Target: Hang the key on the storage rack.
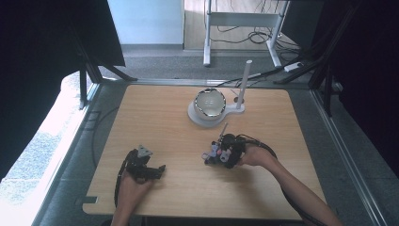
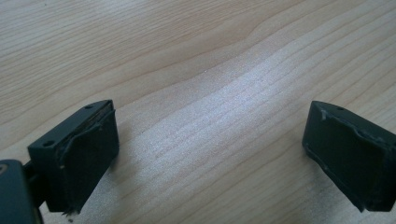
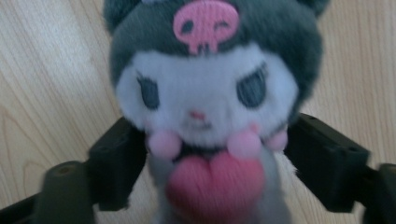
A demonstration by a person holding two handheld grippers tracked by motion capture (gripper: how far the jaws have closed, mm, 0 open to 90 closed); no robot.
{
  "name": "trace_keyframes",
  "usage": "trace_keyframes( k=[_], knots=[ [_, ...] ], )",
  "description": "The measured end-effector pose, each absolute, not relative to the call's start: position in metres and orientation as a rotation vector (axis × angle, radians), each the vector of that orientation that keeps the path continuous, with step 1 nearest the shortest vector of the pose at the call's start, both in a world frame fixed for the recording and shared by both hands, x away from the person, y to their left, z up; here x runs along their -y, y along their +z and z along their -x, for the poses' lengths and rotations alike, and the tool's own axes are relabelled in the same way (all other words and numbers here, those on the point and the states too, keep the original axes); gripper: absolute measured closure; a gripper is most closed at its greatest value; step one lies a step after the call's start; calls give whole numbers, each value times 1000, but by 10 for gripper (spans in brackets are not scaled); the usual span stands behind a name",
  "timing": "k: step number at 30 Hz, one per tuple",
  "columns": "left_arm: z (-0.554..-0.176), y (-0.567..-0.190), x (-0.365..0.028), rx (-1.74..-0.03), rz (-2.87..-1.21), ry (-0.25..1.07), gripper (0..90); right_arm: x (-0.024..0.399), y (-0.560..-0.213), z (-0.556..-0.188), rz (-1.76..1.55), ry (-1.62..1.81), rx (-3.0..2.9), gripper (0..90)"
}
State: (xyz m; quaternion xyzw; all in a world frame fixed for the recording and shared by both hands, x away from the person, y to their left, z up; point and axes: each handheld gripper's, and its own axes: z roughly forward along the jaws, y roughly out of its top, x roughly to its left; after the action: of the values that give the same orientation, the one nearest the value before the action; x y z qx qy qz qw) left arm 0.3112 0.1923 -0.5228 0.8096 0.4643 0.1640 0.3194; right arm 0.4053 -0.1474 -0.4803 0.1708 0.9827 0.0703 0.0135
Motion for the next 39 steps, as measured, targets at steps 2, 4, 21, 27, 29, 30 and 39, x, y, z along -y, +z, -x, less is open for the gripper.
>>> trace_keyframes(
  k=[2,4,21,27,29,30,39],
  knots=[
    [-311,-523,-192,-1221,-2129,431,37,144,-481,-406,-517,194,-3071,349],
    [-311,-523,-192,-1221,-2128,431,37,142,-480,-406,-508,188,-3076,408],
    [-311,-523,-192,-1221,-2128,431,37,165,-442,-412,-540,272,-3058,428],
    [-311,-523,-192,-1220,-2129,431,37,183,-425,-420,-592,310,-3054,428],
    [-311,-523,-192,-1220,-2128,431,37,185,-421,-421,-595,312,-3050,428],
    [-311,-523,-192,-1220,-2129,431,37,188,-418,-423,-592,321,-3046,428],
    [-311,-523,-192,-1219,-2131,434,37,212,-393,-432,-653,313,-3019,430]
  ],
)
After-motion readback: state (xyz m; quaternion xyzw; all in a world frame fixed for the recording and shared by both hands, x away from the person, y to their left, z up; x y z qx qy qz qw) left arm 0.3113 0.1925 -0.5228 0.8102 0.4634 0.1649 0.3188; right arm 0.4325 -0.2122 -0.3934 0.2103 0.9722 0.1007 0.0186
